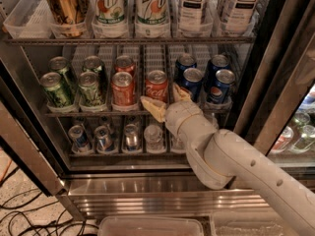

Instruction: Pick coke can from middle shelf of fridge

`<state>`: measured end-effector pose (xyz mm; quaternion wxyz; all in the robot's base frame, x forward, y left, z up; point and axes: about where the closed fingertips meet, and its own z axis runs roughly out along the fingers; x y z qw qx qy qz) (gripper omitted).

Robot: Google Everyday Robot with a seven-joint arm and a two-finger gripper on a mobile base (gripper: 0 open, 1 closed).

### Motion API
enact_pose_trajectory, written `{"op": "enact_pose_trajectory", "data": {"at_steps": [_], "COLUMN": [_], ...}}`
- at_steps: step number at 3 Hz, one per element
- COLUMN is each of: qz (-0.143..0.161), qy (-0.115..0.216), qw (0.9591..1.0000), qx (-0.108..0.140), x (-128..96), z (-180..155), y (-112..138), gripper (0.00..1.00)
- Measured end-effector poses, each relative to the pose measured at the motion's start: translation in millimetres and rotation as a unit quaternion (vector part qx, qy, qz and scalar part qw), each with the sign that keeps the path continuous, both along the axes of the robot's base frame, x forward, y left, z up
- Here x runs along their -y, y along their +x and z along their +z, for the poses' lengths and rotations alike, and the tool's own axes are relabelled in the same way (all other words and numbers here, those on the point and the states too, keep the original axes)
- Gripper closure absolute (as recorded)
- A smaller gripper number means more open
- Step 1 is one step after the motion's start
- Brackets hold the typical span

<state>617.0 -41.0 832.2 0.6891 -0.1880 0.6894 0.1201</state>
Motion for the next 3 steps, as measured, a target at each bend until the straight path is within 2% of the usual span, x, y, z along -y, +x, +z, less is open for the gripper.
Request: {"op": "enact_pose_trajectory", "data": {"at_steps": [2,3], "qz": [0.024,0.025], "qy": [0.006,0.007], "qw": [0.9997,0.9997], "qx": [0.007,0.007], "x": [-16.8,-17.7], "z": [4.6,5.2], "y": [30.1,30.8], "gripper": [0.25,0.44]}}
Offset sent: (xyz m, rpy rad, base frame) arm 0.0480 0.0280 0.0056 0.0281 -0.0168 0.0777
